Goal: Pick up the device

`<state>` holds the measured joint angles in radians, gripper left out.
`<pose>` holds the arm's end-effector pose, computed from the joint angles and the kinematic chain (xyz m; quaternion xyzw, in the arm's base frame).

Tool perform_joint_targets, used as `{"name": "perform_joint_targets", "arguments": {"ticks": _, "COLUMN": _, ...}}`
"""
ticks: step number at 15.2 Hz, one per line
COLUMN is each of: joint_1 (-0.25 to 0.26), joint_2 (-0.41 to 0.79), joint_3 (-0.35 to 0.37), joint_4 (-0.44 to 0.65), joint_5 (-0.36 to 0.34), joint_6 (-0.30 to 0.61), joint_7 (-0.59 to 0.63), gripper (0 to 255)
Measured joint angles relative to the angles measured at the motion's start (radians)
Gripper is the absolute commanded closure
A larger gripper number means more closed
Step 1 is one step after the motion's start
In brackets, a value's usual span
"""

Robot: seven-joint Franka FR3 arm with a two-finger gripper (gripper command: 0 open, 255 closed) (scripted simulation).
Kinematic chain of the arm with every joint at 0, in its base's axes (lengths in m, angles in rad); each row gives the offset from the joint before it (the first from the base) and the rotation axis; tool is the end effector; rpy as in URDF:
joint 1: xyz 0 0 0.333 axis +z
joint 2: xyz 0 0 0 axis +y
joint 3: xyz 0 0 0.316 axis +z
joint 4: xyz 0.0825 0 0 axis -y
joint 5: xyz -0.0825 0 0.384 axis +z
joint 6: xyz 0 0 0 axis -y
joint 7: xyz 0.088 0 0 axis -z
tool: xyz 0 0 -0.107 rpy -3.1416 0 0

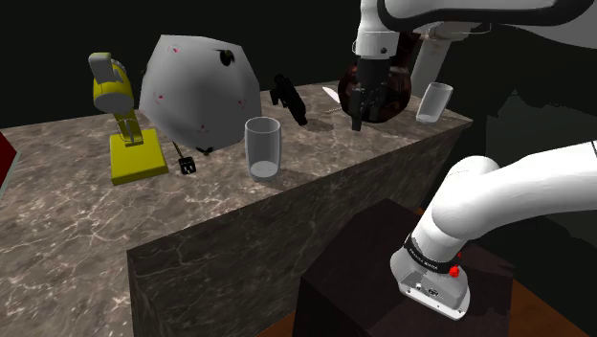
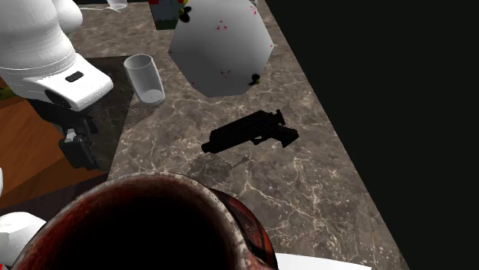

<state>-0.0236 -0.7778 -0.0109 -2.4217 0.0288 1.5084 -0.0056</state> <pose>0.2987 -0.0078 0.5524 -0.9975 0.0127 0.0674 0.0195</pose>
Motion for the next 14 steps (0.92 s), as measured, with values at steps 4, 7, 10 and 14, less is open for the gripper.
{"name": "perform_joint_targets", "arguments": {"ticks": 4, "joint_1": -0.008, "joint_2": 0.091, "joint_3": 0.011, "joint_4": 0.064, "joint_5": -0.004, "joint_6": 0.027, "joint_7": 0.027, "gripper": 0}}
{"name": "perform_joint_targets", "arguments": {"ticks": 7, "joint_1": -0.018, "joint_2": 0.218, "joint_3": 0.025, "joint_4": 0.154, "joint_5": -0.012, "joint_6": 0.063, "joint_7": 0.065, "gripper": 0}}
{"name": "perform_joint_targets", "arguments": {"ticks": 10, "joint_1": -0.03, "joint_2": 0.341, "joint_3": 0.036, "joint_4": 0.264, "joint_5": -0.025, "joint_6": 0.075, "joint_7": 0.105, "gripper": 0}}
{"name": "perform_joint_targets", "arguments": {"ticks": 14, "joint_1": -0.042, "joint_2": 0.498, "joint_3": 0.051, "joint_4": 0.421, "joint_5": -0.046, "joint_6": 0.072, "joint_7": 0.163, "gripper": 0}}
